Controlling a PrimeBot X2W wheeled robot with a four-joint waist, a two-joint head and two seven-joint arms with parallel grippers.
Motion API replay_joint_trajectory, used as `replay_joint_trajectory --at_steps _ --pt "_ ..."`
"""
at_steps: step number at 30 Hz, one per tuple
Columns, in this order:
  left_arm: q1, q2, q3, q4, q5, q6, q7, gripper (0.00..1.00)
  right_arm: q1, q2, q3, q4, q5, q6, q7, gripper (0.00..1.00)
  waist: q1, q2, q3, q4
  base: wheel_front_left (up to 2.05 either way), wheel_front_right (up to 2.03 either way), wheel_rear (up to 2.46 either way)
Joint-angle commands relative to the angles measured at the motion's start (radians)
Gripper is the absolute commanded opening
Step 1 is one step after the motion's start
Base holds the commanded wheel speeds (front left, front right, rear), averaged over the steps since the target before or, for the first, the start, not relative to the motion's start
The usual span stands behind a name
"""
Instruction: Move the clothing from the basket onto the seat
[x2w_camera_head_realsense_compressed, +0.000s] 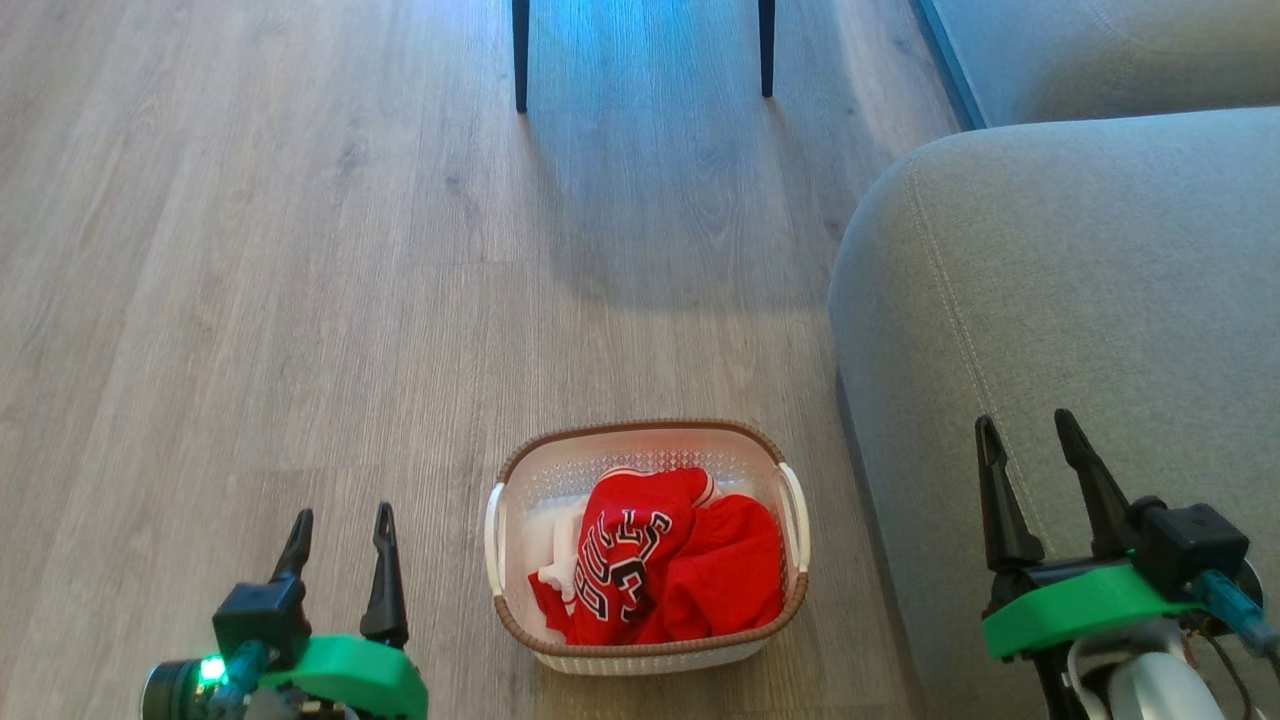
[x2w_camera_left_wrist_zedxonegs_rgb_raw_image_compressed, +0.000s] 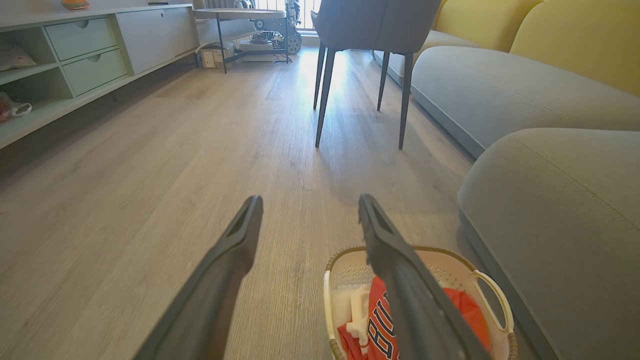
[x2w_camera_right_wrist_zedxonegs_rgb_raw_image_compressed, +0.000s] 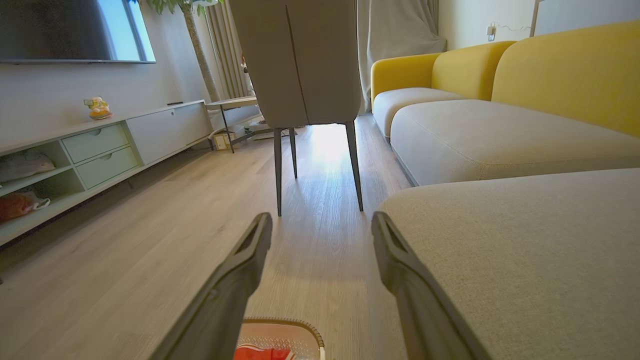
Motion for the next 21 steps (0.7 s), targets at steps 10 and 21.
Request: replay_joint_trajectory --at_steps 10,21 --pt "-0.032 0.010 0.030 -0.036 0.005 0.007 -0.014 1.00 -0.019 0.001 0.017 -0.042 -0.008 0.000 -0.010 1.00 0.0000 0.0000 0.002 0.000 0.00 0.00 0.00" --pt "-0.069 0.010 0.002 -0.016 0.031 -0.028 -0.014 1.00 -0.041 0.001 -0.020 -0.082 -0.007 0.000 -0.010 1.00 0.0000 0.0000 0.072 -0.002 0.00 0.00 0.00"
